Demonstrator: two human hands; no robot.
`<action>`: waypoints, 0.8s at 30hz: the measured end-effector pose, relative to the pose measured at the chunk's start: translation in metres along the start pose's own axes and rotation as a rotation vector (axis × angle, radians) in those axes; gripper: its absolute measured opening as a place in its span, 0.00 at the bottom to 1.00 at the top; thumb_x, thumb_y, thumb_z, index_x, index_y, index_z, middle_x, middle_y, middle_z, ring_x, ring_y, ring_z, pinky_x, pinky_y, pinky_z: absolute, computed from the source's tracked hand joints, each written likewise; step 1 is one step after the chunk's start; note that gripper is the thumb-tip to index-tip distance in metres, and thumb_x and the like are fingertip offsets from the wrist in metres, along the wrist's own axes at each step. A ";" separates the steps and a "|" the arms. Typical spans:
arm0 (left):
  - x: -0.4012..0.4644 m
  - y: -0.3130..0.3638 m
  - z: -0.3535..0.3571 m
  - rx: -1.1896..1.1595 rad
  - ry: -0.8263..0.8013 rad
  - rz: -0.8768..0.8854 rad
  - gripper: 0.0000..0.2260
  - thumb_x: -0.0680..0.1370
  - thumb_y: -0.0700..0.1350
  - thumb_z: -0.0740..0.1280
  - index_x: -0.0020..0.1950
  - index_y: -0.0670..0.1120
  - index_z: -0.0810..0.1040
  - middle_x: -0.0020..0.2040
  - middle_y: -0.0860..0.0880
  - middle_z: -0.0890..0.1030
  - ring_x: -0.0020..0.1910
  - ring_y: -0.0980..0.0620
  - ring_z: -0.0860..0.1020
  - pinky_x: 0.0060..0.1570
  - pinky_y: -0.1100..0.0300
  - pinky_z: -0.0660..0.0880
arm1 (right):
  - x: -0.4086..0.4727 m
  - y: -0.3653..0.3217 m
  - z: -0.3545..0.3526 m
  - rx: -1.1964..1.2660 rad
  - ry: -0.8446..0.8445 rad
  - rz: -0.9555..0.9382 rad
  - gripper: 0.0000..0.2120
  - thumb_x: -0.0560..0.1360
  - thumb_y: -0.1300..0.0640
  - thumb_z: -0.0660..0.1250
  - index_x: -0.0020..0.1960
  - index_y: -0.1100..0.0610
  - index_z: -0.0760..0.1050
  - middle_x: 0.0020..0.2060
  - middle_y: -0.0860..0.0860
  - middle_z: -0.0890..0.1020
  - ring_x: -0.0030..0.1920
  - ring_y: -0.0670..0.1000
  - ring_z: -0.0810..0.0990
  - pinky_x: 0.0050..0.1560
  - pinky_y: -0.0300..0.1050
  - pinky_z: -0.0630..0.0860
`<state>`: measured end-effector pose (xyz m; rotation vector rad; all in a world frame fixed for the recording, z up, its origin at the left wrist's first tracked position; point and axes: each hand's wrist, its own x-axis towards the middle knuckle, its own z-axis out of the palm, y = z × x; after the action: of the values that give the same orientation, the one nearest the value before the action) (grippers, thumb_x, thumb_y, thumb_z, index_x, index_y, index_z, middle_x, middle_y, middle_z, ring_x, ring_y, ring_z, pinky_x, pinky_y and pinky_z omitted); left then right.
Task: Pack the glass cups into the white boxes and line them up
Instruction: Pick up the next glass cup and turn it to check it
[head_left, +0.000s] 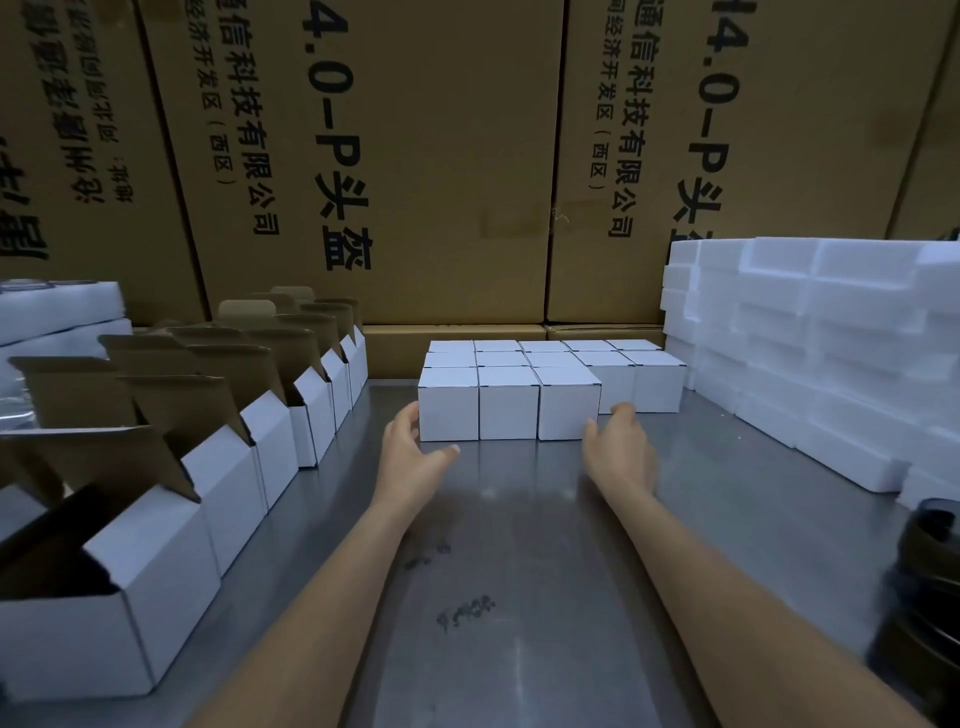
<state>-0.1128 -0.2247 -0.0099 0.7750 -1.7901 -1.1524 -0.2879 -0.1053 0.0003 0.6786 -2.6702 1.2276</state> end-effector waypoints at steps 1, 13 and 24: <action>-0.007 0.001 -0.001 0.003 -0.006 -0.004 0.29 0.74 0.37 0.70 0.73 0.46 0.64 0.72 0.47 0.66 0.68 0.53 0.67 0.60 0.61 0.64 | -0.007 0.001 -0.003 0.007 -0.006 0.000 0.16 0.81 0.53 0.57 0.64 0.61 0.65 0.61 0.59 0.76 0.59 0.61 0.75 0.46 0.48 0.66; -0.117 0.039 -0.024 -0.050 -0.034 0.010 0.16 0.74 0.34 0.69 0.60 0.47 0.76 0.63 0.48 0.75 0.64 0.52 0.72 0.59 0.62 0.66 | -0.108 0.015 -0.062 0.136 -0.079 0.038 0.16 0.77 0.61 0.57 0.65 0.58 0.69 0.62 0.56 0.76 0.63 0.57 0.73 0.57 0.50 0.70; -0.191 0.060 -0.050 -0.187 -0.046 0.041 0.11 0.74 0.32 0.68 0.52 0.44 0.79 0.50 0.50 0.80 0.51 0.54 0.76 0.47 0.71 0.70 | -0.192 0.014 -0.115 -0.224 0.018 -0.267 0.16 0.76 0.60 0.58 0.63 0.57 0.69 0.62 0.54 0.74 0.63 0.56 0.69 0.62 0.49 0.66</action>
<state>0.0141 -0.0623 -0.0049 0.6039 -1.6990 -1.2986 -0.1314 0.0544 0.0103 0.9426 -2.5442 0.8491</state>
